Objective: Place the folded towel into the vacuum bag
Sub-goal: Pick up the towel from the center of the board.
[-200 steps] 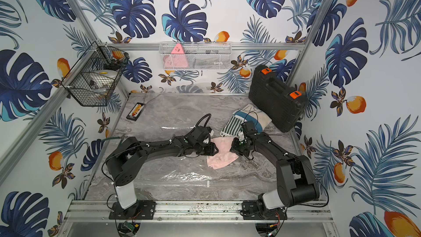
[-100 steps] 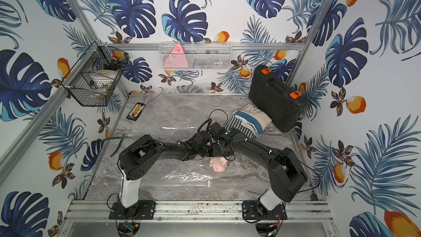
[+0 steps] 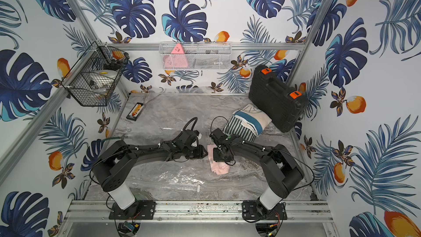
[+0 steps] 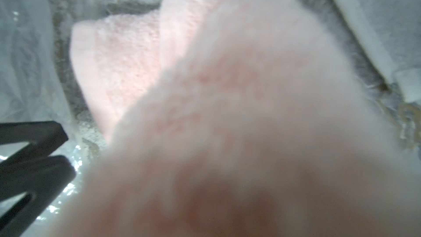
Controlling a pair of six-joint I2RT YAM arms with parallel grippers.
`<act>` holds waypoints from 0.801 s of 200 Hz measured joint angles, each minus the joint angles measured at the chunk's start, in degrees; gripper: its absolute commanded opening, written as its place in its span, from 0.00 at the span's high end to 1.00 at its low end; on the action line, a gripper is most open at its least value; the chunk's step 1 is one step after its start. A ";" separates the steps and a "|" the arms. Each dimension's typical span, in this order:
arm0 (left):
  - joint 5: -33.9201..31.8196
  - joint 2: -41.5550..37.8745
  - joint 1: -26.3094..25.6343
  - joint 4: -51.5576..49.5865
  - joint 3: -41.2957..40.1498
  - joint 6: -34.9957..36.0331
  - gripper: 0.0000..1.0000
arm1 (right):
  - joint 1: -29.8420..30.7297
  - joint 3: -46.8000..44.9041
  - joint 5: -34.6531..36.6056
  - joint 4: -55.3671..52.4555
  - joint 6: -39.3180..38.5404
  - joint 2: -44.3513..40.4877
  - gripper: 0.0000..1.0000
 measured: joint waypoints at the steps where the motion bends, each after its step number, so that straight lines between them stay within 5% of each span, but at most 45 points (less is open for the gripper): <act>1: -0.02 -0.11 0.11 -0.13 -0.02 0.02 0.62 | 0.02 0.02 0.02 0.00 -0.04 0.00 0.34; 28: -1.42 -5.44 3.89 -3.54 -0.02 1.68 0.61 | 1.99 1.42 2.14 -0.90 -1.88 1.29 0.17; 59: -2.36 -7.10 6.71 -6.69 -0.02 3.87 0.61 | 4.28 3.10 6.58 -3.15 -3.56 4.83 0.13; 76: -2.99 -6.54 7.26 -8.20 -0.02 4.52 0.59 | 5.20 4.13 11.30 -4.70 -3.93 7.45 0.22; 103: -4.94 -3.72 6.05 -9.92 1.16 5.11 0.42 | 5.31 4.26 17.00 -6.43 -3.39 8.81 0.63; 117: -6.27 -1.29 3.74 -11.72 3.78 6.05 0.37 | 4.92 4.11 19.69 -7.41 -3.30 8.61 0.76; 160: -8.50 8.31 -1.16 -11.54 10.43 8.13 0.37 | 2.08 5.81 15.50 -12.39 -2.95 -0.37 0.82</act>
